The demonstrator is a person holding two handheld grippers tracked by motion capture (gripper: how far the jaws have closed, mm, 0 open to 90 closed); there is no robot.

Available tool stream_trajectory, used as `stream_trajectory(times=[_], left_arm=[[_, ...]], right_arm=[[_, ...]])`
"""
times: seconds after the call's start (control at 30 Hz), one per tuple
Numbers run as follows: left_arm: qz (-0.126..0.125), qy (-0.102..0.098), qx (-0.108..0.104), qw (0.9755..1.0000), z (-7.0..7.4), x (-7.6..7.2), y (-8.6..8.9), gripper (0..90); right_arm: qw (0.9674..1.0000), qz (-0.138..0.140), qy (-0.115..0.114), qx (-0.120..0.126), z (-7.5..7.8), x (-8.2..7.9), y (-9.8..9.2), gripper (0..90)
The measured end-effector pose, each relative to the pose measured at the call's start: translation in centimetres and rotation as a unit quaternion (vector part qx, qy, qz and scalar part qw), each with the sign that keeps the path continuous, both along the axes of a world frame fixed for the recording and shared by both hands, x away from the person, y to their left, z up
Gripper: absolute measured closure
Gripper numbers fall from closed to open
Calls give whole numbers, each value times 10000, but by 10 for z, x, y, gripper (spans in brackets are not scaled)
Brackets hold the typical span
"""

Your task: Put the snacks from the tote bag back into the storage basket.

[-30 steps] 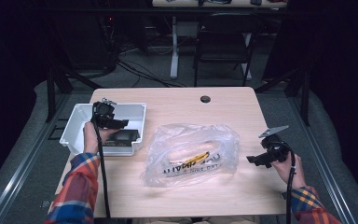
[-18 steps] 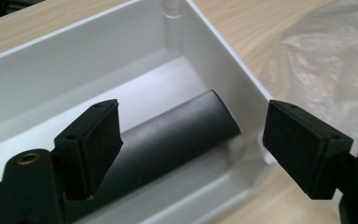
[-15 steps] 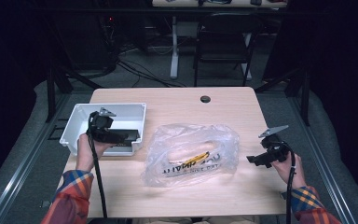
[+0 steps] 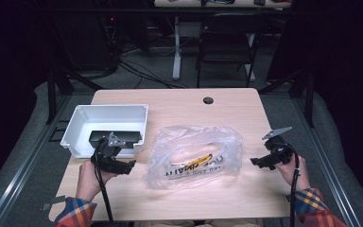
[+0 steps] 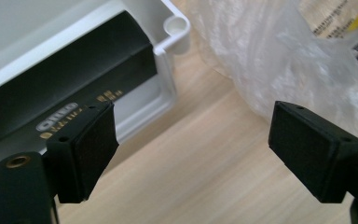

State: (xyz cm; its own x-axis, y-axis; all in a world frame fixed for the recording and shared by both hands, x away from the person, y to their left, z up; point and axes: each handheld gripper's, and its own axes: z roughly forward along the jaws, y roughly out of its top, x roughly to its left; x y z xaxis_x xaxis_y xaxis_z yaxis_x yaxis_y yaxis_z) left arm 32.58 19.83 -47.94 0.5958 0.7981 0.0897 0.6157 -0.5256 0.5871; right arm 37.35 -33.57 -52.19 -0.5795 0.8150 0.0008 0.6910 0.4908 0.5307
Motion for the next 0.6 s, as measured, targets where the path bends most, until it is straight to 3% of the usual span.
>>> stream_trajectory(times=[0.17, 0.27, 0.6], left_arm=[[308, -130, 109, 9994, -9, -12, -2, 160], [456, -117, -18, 9989, -15, -14, 1, 160], [519, -9, 29, 9986, -36, -21, 1, 148]], right_arm=[[10000, 18, -17, -85, 0, 1, 0, 81], [10000, -30, -52, -64, 1, 1, -2, 81], [9999, 66, -64, -111, 0, 5, 3, 81]])
